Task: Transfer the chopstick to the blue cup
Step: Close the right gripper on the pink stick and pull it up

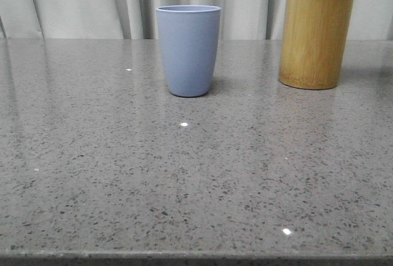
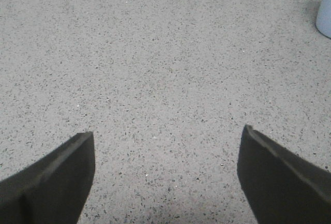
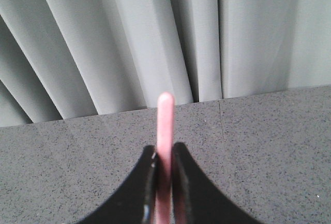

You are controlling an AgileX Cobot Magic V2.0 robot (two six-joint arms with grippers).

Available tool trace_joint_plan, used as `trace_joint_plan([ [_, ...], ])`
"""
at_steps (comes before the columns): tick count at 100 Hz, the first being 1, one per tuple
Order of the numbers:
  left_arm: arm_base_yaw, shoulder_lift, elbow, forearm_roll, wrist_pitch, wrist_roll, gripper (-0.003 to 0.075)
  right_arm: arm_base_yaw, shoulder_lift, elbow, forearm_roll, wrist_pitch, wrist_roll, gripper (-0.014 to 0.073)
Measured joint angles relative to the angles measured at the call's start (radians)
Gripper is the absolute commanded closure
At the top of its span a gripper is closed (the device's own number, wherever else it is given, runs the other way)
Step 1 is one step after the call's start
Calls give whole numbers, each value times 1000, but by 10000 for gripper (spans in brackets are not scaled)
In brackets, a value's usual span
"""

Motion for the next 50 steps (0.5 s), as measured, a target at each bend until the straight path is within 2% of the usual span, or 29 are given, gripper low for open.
trace_joint_plan([
  [6, 0, 0, 0, 0, 0, 0, 176, 0, 0, 0, 0, 0, 0, 664],
  [50, 0, 0, 0, 0, 0, 0, 176, 0, -86, -48, 0, 19, 2, 662],
])
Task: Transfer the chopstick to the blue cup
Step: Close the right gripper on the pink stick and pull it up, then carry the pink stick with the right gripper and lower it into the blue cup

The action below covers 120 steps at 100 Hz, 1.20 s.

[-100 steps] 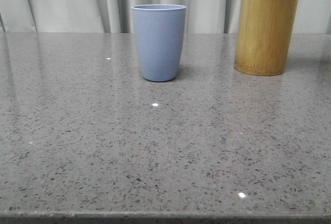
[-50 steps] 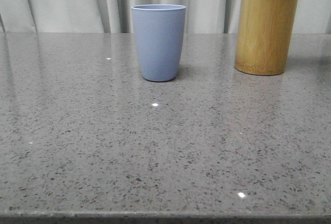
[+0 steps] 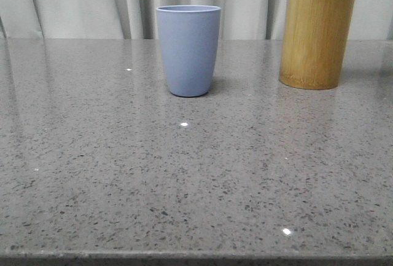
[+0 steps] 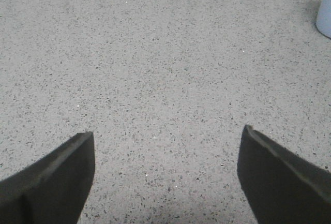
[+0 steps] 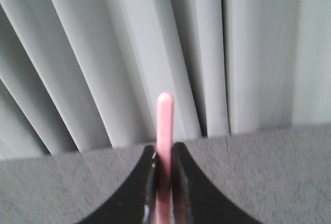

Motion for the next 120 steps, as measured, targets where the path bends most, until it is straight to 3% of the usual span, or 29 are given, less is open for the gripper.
trace_joint_plan([
  [31, 0, 0, 0, 0, 0, 0, 176, 8, -131, -167, 0, 148, 0, 662],
  [48, 0, 0, 0, 0, 0, 0, 176, 94, -139, -214, 0, 182, 0, 662],
  [83, 0, 0, 0, 0, 0, 0, 176, 331, -6, -214, 0, 26, 0, 662],
  [120, 0, 0, 0, 0, 0, 0, 176, 383, 160, -214, 0, -21, 0, 662],
])
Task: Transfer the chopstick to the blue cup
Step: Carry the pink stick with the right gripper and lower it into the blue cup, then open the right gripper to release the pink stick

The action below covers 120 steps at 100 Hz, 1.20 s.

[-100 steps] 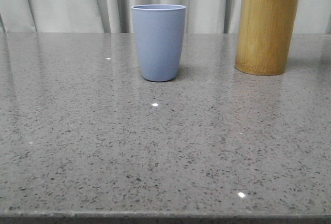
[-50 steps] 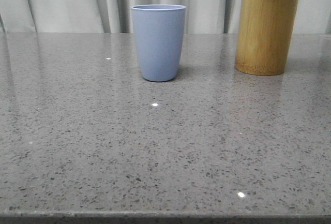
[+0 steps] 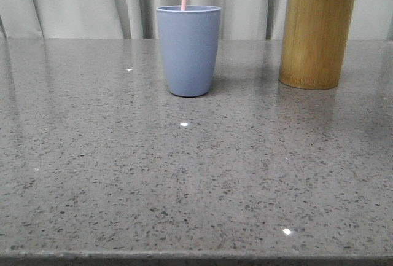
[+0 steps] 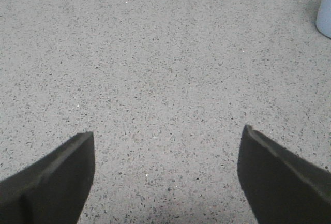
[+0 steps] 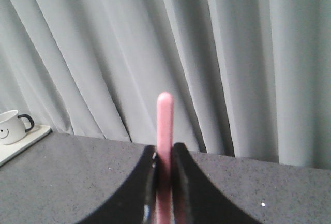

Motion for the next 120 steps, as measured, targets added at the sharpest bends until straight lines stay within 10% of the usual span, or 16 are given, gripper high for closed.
trace_joint_plan([
  [30, 0, 0, 0, 0, 0, 0, 176, 0, 45, 0, 0, 107, 0, 628],
  [61, 0, 0, 0, 0, 0, 0, 176, 0, 45, 0, 0, 121, 0, 188],
  [120, 0, 0, 0, 0, 0, 0, 176, -138, -210, 0, -13, 384, -74, 189],
])
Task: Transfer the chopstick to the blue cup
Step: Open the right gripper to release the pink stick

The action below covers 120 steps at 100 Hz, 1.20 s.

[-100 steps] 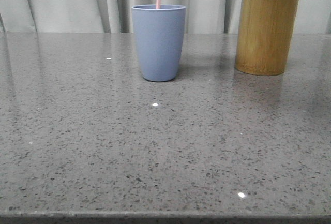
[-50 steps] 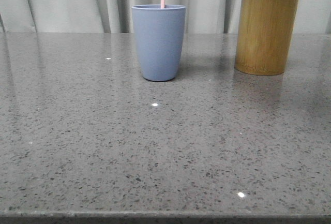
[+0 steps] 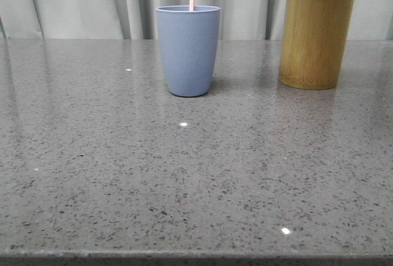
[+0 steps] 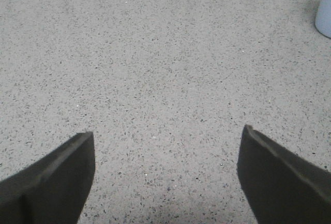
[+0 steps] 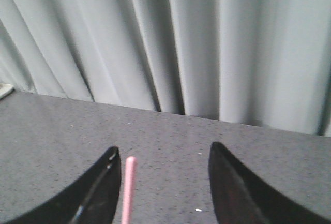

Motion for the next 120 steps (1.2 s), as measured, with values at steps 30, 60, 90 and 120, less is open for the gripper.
trace_joint_plan([
  [30, 0, 0, 0, 0, 0, 0, 176, -229, -350, 241, -25, 158, -55, 189],
  [60, 0, 0, 0, 0, 0, 0, 176, -304, -760, 568, -85, 364, -57, 189],
  [90, 0, 0, 0, 0, 0, 0, 176, -304, -961, 650, -110, 646, -59, 190],
  [120, 0, 0, 0, 0, 0, 0, 176, -304, -965, 650, -112, 700, -59, 190],
])
